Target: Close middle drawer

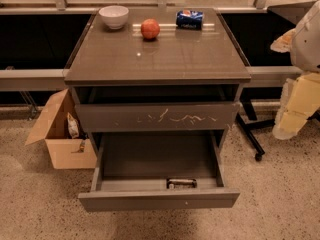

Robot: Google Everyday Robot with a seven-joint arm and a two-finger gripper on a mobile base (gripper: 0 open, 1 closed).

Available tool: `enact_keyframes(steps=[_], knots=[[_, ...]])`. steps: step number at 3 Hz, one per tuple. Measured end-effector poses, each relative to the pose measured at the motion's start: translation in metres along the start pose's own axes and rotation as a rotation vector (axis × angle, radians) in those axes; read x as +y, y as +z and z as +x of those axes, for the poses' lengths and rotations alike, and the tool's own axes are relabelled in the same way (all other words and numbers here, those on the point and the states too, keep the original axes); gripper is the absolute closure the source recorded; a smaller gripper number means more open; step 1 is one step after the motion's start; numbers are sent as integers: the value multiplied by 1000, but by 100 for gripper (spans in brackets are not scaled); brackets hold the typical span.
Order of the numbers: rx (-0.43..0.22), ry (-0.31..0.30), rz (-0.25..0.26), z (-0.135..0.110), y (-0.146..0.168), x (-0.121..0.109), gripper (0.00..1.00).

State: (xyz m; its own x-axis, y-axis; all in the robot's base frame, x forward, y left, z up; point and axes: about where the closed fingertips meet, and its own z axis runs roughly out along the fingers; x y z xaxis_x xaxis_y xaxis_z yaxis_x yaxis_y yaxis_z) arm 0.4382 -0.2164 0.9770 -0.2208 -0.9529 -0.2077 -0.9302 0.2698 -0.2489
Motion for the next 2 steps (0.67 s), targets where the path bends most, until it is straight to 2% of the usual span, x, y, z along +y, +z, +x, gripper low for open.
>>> enact_keyframes(steps=[1, 2], knots=[[-2, -1, 2, 0, 0, 0, 0], [-46, -20, -40, -4, 29, 9, 0]])
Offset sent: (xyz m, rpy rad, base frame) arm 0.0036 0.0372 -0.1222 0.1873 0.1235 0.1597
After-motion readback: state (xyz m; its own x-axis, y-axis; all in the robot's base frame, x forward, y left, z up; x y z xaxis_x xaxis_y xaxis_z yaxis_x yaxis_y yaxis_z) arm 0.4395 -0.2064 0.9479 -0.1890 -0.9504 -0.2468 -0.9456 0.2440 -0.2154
